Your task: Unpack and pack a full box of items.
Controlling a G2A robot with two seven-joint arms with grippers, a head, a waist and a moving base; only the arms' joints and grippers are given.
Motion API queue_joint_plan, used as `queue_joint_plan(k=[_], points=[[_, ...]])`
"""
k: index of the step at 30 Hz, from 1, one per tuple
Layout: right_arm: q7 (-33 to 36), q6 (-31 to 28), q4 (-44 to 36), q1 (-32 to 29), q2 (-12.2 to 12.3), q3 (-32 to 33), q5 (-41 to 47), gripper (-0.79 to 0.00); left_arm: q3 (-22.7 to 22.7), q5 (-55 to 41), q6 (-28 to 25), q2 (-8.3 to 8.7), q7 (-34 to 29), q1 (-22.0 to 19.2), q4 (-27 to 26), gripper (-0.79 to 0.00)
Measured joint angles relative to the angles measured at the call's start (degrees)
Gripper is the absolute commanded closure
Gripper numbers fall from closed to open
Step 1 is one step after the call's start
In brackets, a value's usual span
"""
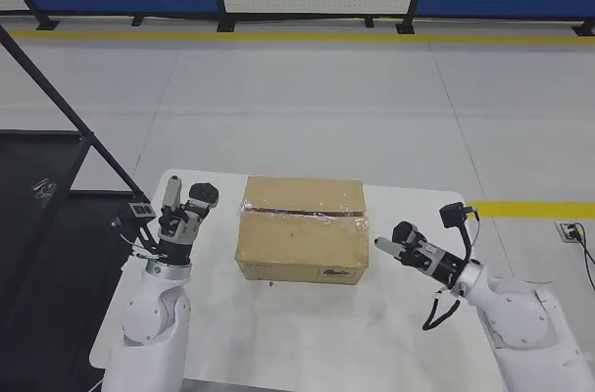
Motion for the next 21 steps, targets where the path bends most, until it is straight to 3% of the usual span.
queue_joint_plan(k=[3, 8, 12, 16, 21], points=[[-3.0, -2.7, -3.7, 0.2, 0.0, -2.3, -5.9, -0.785, 0.0, -1.0, 0.3, 0.19, -0.6, -0.2, 1.0, -0.785], [-12.0, -0.6, -14.1, -0.7, -0.3, -7.9, -31.9, -0.785, 0.6, -2.7, 1.1, 0.54, -2.9, -0.9, 2.1, -0.785], [-12.4, 8.8, -20.2, -2.6, -0.7, -14.0, -55.0, -0.785, 0.8, -2.8, 1.3, 0.82, -4.0, -1.4, 3.2, -0.785], [-4.6, 22.3, -21.0, -1.7, -2.0, -23.1, -75.9, -0.785, 0.8, -3.5, 1.5, 1.09, -4.4, -1.7, 4.2, -0.785], [2.2, 31.2, -16.4, 3.2, -4.2, -29.7, -86.6, -0.785, 1.2, -4.4, 1.6, 1.32, -4.7, -2.2, 4.8, -0.785]])
